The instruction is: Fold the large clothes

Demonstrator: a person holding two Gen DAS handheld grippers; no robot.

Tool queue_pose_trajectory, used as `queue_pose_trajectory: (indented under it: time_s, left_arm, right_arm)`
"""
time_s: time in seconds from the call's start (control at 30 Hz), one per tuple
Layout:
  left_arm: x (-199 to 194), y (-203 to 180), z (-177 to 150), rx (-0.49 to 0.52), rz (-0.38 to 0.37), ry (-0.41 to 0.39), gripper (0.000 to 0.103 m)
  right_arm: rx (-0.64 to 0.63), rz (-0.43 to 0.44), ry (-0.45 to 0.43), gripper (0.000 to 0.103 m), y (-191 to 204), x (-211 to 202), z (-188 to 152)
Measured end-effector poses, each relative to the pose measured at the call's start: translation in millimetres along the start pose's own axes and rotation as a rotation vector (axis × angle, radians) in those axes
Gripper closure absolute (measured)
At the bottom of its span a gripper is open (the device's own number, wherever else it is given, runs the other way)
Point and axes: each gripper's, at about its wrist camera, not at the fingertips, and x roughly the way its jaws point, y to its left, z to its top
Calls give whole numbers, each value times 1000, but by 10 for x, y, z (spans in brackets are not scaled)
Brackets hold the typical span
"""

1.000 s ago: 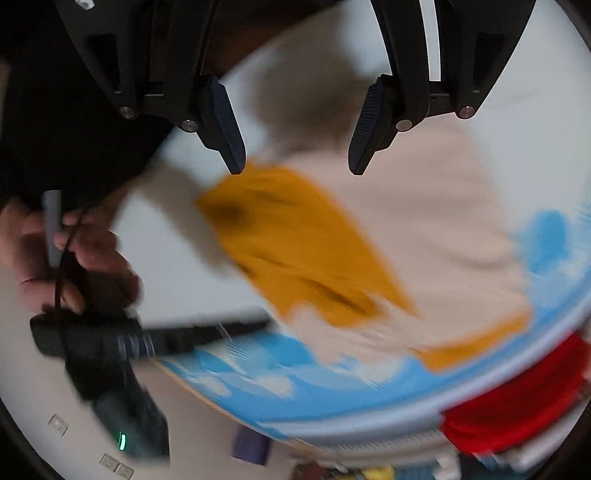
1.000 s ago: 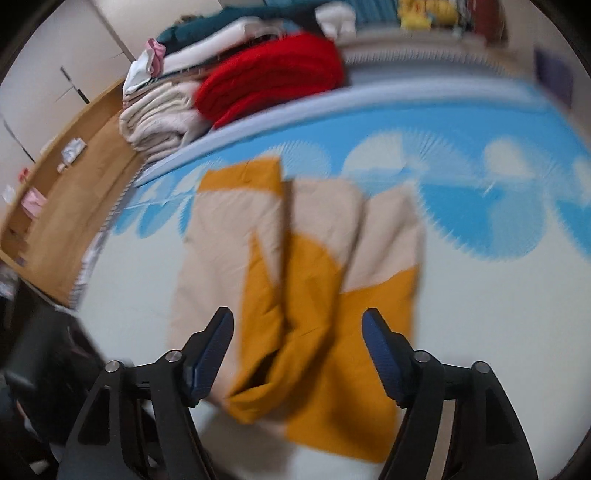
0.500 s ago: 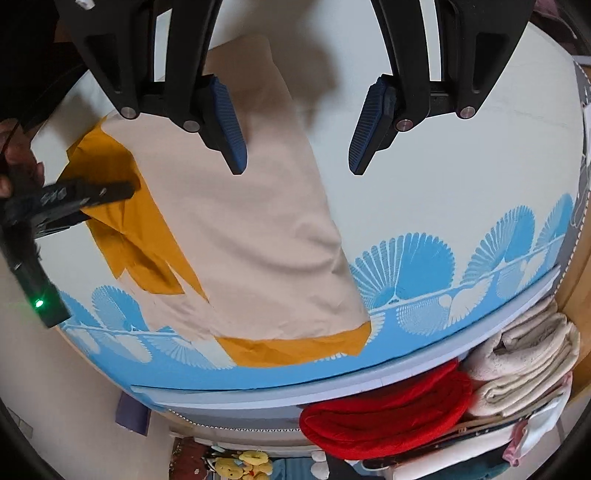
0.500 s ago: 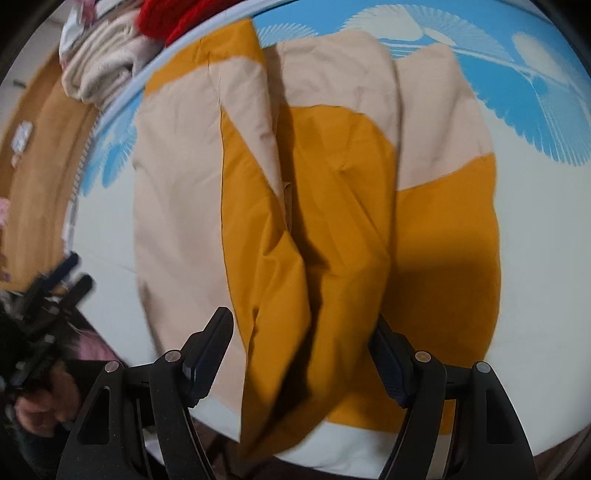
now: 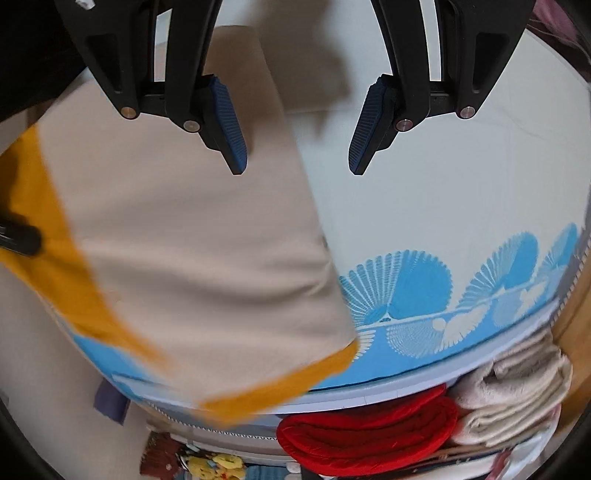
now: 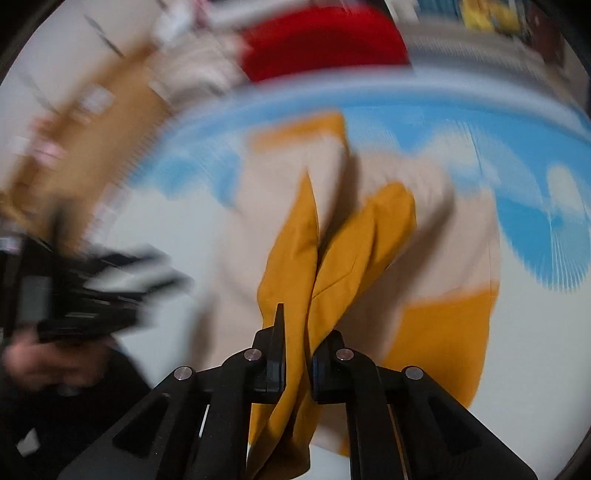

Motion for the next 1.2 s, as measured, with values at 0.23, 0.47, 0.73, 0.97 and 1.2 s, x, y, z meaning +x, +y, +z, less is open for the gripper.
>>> queue_pose_trajectory:
  time_s: [0.23,0.47,0.73,0.97,1.2]
  left_arm:
    - [137,-243,54,-13,-144,47,48]
    - [740,-683,-267,162,-135,334,47]
    - [917,-936,-550,314,-123,422,43]
    - [841,-939,-589,321,-160,468,43]
    - [587,-477,-120,50,-245,302,35]
  right_arm:
    - [183,-132,61,94,-879,-271,-565]
    - [219,-190,269,84,-1356,181,-911]
    - [126,-165,340,93,-1358,315,-1008]
    - [95,-298,455,80,-1271,506,-992]
    - [121,-430,376,70,-1274,342,-811]
